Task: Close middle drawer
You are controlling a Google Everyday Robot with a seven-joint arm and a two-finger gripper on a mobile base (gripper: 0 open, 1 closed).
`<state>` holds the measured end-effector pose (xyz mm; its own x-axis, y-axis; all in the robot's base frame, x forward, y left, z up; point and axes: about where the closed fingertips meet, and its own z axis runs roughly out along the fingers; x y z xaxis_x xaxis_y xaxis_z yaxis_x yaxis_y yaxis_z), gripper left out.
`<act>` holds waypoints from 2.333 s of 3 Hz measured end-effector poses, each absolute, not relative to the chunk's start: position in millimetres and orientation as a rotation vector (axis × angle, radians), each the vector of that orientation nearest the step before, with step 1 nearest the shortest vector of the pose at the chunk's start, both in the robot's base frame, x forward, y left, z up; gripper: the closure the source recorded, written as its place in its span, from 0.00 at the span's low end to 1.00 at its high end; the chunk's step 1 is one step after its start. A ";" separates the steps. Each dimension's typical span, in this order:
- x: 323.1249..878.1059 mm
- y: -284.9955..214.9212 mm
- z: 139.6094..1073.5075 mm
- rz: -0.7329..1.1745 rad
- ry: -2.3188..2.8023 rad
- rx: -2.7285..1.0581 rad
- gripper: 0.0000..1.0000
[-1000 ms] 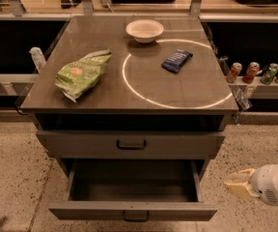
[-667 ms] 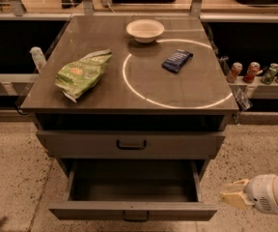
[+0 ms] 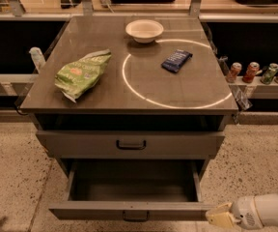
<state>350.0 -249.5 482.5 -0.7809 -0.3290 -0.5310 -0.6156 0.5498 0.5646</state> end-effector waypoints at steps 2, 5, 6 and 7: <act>361.9 -240.2 433.9 1.161 2.377 -0.763 1.00; 431.1 -234.1 444.0 0.973 2.285 -0.883 1.00; 473.0 -227.2 446.8 0.897 2.240 -0.913 1.00; 476.5 -226.3 446.2 0.888 2.238 -0.913 1.00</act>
Offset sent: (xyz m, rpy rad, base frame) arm 0.0664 0.0147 -0.0766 -0.0073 -0.1191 0.0295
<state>476.5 -226.3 446.2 -0.6118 -0.3834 -0.6919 -0.7534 0.5488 0.3622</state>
